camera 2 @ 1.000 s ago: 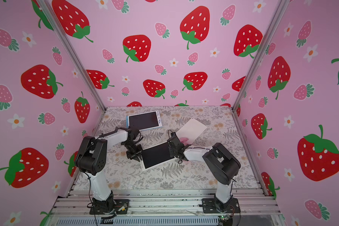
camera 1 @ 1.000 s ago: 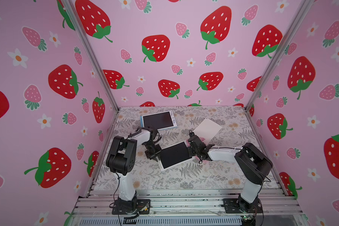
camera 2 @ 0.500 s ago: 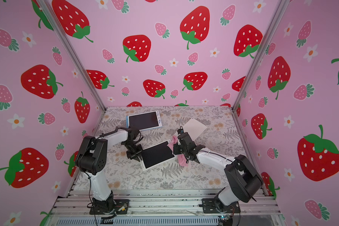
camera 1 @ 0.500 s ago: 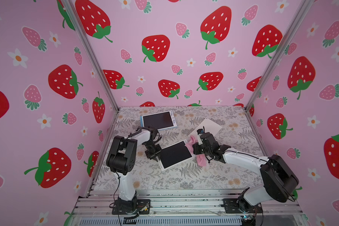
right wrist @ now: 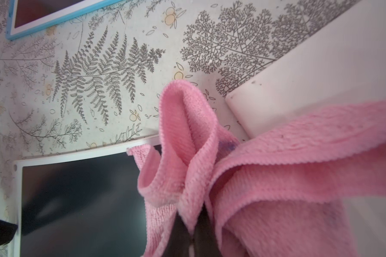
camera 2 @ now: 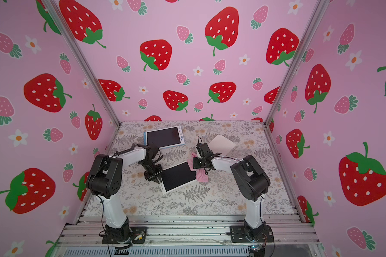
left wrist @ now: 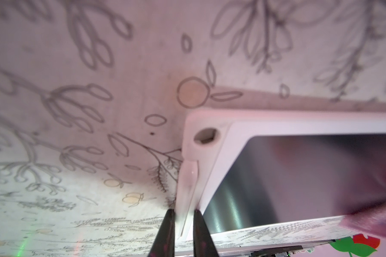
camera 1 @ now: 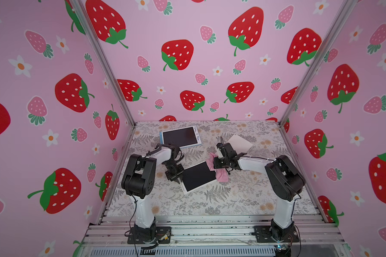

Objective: Wipe the drawing tablet
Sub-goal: Wipe the dirt from the drawing tablet.

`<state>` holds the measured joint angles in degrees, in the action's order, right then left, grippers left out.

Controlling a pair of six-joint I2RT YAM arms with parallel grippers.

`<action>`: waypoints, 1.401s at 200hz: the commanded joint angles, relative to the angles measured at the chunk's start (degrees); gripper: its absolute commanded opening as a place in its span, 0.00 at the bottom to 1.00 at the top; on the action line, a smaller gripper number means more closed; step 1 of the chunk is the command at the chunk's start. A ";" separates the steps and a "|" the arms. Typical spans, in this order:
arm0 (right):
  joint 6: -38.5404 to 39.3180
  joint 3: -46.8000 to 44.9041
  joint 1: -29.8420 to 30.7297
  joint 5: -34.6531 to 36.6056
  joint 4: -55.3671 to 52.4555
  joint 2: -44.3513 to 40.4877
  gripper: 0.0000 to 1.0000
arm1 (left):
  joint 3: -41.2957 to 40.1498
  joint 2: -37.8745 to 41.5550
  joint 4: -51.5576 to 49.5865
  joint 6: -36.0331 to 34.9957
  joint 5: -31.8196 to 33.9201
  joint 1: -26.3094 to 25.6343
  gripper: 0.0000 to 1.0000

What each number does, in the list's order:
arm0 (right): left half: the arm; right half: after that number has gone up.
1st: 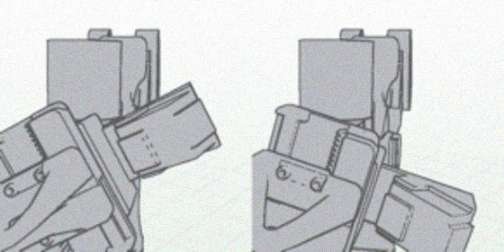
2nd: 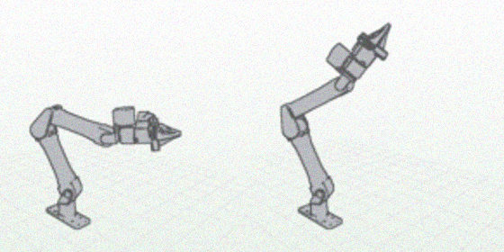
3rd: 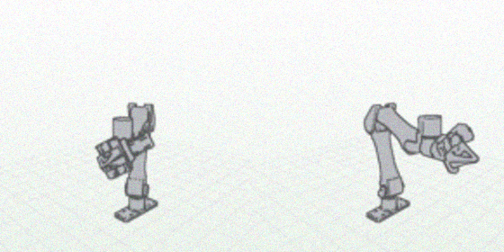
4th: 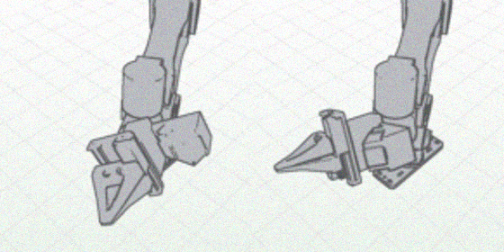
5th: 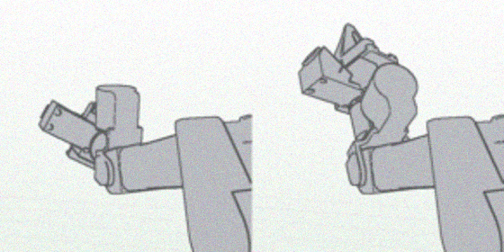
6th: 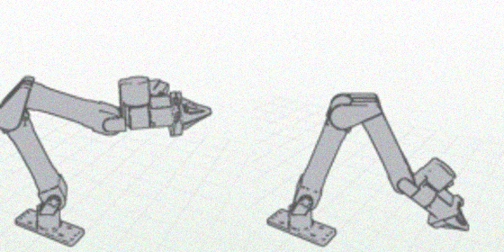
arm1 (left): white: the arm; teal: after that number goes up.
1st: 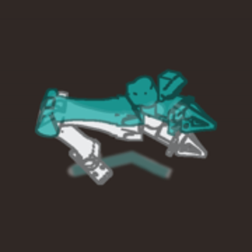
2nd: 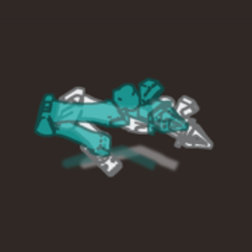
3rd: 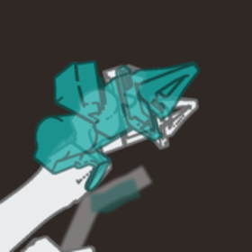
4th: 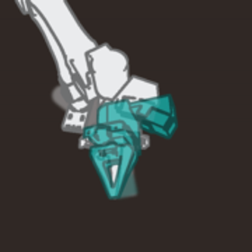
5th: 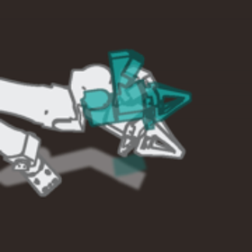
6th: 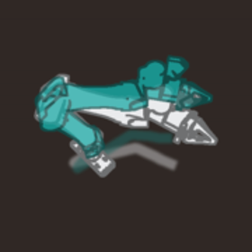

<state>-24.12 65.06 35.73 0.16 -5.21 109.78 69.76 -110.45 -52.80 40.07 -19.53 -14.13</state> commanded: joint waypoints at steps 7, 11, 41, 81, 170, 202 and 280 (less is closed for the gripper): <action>2.25 -4.48 0.95 -1.77 -4.87 -2.31 0.00 | -2.43 -6.95 11.05 -0.35 7.95 -0.72 0.16; 2.69 -4.39 1.38 -2.18 -5.12 -2.38 0.00 | -2.35 -6.97 11.08 -0.34 7.99 -0.71 0.16; 3.84 -0.72 3.33 -2.85 -6.73 0.40 0.00 | -2.34 -7.14 10.98 -0.35 8.10 -0.70 0.16; 3.35 -0.16 -1.95 -3.84 -7.35 1.08 0.00 | -2.39 -7.06 10.90 -0.27 8.24 -0.72 0.16; 6.67 3.29 0.03 -3.12 -10.02 3.47 0.00 | -1.27 -7.49 9.75 -0.81 9.81 -0.67 0.17; 7.14 4.92 8.08 -3.78 -10.21 3.95 0.00 | 0.89 -8.49 8.22 -1.40 11.30 -0.72 0.17; 7.94 6.08 10.05 -2.37 -11.33 4.88 0.00 | 4.66 -10.65 5.03 -1.93 15.86 -1.43 0.15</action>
<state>-18.31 69.89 38.52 -3.79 -12.03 112.62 76.07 -114.76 -59.37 38.13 -16.64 -15.31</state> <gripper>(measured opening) 0.054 0.157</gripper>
